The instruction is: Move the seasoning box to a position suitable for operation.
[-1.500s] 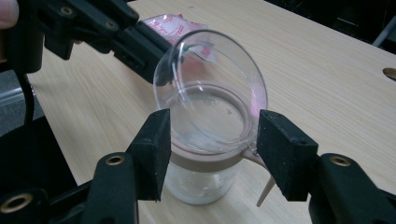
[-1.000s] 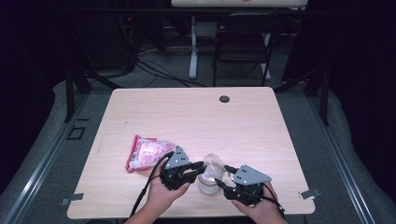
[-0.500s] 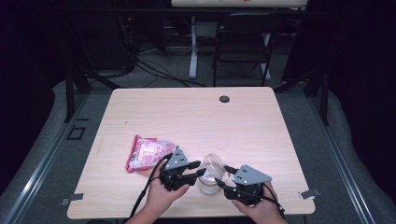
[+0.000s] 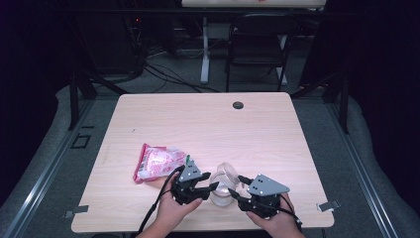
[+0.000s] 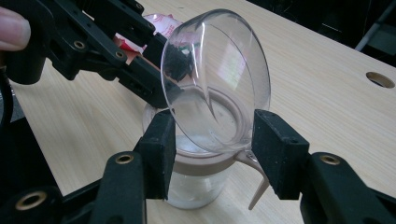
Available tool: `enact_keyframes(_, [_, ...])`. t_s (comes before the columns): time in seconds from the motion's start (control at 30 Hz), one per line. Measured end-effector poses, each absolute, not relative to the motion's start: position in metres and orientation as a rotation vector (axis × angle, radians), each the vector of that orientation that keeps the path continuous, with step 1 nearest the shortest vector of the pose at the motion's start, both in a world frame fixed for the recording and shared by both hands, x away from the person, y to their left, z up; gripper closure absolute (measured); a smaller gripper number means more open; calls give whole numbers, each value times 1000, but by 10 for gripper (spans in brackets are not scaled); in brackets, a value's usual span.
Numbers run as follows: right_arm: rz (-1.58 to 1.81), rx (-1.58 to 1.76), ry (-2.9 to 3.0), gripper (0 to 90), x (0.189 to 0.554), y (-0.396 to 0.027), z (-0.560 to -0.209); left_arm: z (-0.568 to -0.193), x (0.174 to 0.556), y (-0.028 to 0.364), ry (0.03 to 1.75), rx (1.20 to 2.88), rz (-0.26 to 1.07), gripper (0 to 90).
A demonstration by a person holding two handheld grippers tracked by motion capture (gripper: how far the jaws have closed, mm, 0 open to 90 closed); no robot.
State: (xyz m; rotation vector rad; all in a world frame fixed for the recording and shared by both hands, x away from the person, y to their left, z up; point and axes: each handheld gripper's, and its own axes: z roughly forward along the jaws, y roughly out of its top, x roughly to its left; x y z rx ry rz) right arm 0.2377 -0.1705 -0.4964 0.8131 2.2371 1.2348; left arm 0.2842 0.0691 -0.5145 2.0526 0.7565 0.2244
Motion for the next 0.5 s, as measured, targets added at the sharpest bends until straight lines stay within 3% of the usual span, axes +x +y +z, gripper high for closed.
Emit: enact_keyframes(0.5, [1260, 829, 2216, 509, 239, -176, -494, -516, 284, 69, 751, 2043, 215, 583])
